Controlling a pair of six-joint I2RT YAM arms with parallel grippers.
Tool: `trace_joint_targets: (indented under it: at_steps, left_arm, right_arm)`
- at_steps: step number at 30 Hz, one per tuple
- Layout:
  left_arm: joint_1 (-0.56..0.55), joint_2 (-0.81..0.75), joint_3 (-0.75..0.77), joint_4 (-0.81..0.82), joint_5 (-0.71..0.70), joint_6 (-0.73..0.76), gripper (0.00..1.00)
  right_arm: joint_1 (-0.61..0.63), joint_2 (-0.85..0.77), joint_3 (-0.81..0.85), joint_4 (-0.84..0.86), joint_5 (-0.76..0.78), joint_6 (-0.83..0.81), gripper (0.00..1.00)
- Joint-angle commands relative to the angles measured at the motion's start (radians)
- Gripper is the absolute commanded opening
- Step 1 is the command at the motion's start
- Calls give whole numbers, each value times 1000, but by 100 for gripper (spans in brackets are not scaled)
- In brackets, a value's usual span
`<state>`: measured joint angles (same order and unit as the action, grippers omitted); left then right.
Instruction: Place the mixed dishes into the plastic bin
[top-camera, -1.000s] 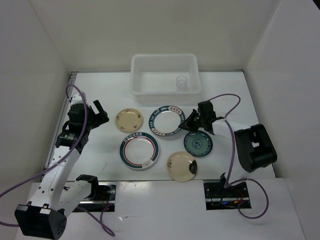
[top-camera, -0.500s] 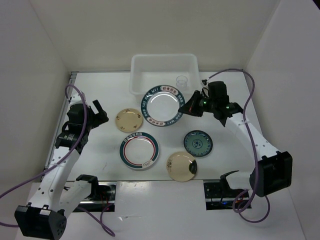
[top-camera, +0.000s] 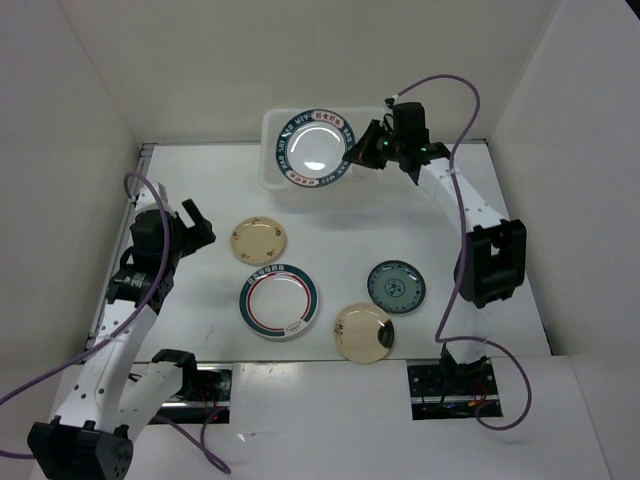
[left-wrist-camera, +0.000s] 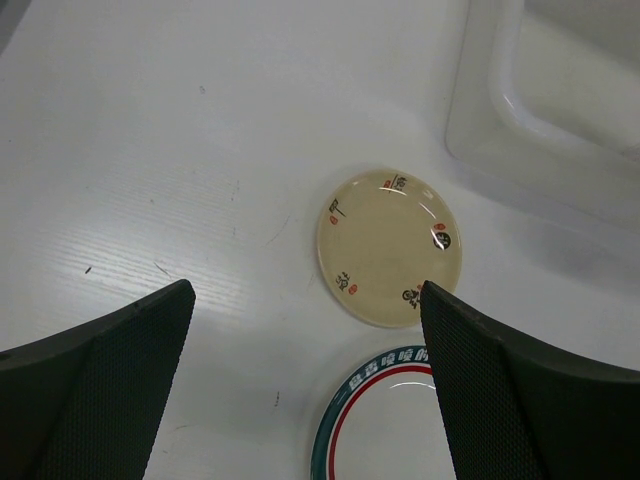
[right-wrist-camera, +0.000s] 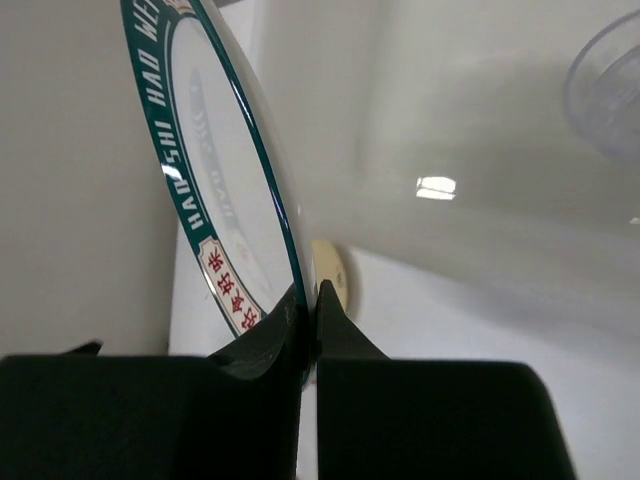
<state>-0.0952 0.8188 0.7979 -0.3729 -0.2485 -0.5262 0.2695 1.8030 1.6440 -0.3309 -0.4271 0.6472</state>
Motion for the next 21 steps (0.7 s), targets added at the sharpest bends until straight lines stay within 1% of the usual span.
trace_joint_targets:
  at_steps: [1,3,4,6,7,9,10,11,12,13,14,15,16,18,19,21]
  left_arm:
    - [-3,-15,-2,43,0,3,100]
    - [-3,-15,-2,43,0,3,100]
    - [-3,-15,-2,43,0,3,100]
    - [-3,-15,-2,34,0,3,100]
    - [-3,-15,-2,34,-11,3,100]
    - [-3,-15,-2,34,-11,3,100]
    - [-3,-6,-2,34,-11,3,100]
    - [-3,-6,-2,34,-11,3,100]
    - [-3,-6,-2,34,-11,3,100]
    - [-3,-6,-2,34,-11,3,100]
    - [-3,-6,-2,34,-20,3,100]
    - [8,-6,-2,34,-20,3,100]
    - [8,-6,-2,34,-20,3,100]
    - [8,-6,-2,34,-20,3,100]
    - [17,-15,-2,34,-20,3,100]
    - [26,-15,-2,34,-29,3,100]
  right_arm:
    - [-7,94,179,11,103,-64,0]
    - [16,145,241,-10,129,-93,0]
    - [16,198,307,-35,149,-93,0]
    - [16,248,370,-54,149,-106,0]
    - [16,274,434,-65,165,-116,0]
    - [16,360,508,-106,165,-116,0]
    - [25,392,598,-128,165,-116,0]
    - [25,460,646,-176,165,-126,0]
    - [25,496,695,-203,165,-126,0]
    - [25,533,796,-232,165,-126,0]
    - [25,570,847,-262,165,-126,0]
    - [36,643,896,-320,174,-126,0]
    - [36,682,1007,-354,174,-135,0]
    - [46,789,1123,-452,183,-135,0]
    - [46,820,1216,-477,183,-135,0]
    - [59,832,1196,-476,194,-135,0]
